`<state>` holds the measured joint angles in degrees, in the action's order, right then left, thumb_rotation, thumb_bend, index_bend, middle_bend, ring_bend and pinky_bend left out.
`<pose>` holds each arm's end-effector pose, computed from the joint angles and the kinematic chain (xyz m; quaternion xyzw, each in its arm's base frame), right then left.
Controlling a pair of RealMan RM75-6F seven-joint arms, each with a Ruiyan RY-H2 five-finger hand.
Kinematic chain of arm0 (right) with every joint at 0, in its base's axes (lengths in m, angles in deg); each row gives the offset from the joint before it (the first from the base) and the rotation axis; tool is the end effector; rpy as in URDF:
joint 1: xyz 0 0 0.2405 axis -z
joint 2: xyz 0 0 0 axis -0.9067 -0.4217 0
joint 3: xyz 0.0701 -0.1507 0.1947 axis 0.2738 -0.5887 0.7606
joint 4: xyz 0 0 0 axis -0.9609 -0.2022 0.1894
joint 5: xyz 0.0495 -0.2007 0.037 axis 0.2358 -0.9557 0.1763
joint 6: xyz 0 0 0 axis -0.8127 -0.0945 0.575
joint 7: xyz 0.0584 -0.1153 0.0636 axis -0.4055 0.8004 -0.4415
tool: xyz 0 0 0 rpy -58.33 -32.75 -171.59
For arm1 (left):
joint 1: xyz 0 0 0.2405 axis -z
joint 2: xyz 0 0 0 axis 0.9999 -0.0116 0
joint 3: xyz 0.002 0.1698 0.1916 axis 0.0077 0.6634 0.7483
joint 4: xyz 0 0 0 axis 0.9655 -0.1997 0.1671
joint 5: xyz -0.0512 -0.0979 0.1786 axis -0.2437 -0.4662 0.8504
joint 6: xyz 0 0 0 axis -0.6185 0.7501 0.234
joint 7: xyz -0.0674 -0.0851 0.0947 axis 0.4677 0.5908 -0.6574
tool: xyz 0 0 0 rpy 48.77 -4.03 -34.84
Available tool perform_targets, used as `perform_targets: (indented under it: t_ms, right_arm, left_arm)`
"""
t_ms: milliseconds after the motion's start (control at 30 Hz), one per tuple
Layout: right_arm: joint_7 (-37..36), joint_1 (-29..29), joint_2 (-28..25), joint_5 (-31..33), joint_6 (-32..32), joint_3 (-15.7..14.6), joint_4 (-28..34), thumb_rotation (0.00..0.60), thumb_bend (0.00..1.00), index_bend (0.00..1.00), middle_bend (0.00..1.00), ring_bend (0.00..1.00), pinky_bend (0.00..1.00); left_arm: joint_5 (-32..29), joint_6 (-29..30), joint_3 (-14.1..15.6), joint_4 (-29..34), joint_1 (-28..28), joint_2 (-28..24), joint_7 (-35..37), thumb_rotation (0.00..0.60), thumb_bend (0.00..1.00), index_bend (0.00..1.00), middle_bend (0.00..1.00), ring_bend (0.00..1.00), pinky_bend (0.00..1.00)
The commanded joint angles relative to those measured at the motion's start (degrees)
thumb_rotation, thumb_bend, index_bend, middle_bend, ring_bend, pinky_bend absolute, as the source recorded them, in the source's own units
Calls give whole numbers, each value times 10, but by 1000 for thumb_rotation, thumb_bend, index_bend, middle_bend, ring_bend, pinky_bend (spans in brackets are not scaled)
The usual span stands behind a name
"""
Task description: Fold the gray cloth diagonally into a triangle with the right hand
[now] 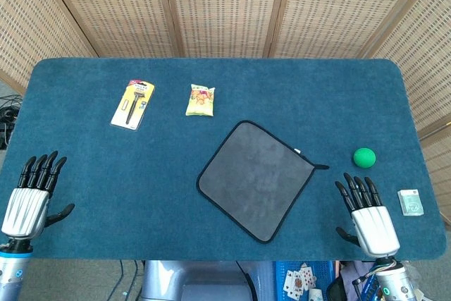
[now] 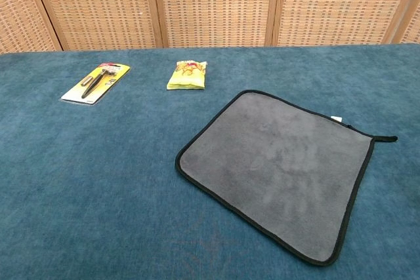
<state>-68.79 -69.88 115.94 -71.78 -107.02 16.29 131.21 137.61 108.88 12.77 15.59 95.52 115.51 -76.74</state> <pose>-0.2716 -0.1638 0.0876 0.6757 -0.2991 0.3771 0.5585 -0.2900 0.1828 0.1164 -0.6313 -0.3008 -0.4082 0.5868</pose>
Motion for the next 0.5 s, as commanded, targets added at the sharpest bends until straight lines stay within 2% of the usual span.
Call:
perform_targets:
  t_ms: [33,500]
  right_arm:
    - [1,0,-1,-2,0,-1,2,600,2,73,0,0,0]
    - [31,11,9,-17,-4,-17,31,600,2,73,0,0,0]
  left_arm:
    - [-1,-1,1,4,-1,-2,-4,600,164,0,0,0,0]
    - [-3,0,0,12,-2,-7,-1,600,163,0,0,0,0]
